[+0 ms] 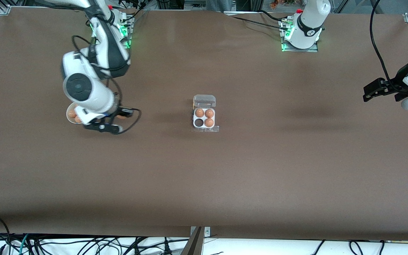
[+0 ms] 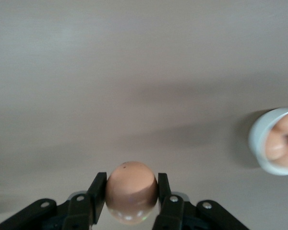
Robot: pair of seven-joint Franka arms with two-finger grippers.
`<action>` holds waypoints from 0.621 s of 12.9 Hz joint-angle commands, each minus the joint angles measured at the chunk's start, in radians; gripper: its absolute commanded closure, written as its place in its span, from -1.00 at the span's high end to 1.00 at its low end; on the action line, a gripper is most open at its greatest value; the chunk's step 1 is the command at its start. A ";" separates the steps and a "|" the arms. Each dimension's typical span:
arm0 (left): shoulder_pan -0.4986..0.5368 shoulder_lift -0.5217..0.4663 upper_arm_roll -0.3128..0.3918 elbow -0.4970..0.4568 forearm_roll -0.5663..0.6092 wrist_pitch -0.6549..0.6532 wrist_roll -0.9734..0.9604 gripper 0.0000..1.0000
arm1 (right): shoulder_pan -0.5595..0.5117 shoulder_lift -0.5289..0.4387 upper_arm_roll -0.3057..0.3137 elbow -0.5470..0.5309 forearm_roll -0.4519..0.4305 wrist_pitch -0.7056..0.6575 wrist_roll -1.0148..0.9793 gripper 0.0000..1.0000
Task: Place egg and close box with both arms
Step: 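Lift the egg with the right gripper and carry it over the carton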
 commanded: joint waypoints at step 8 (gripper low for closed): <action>-0.004 0.016 0.006 0.034 0.004 -0.021 0.014 1.00 | 0.305 0.387 -0.012 0.453 0.119 0.014 0.398 -0.66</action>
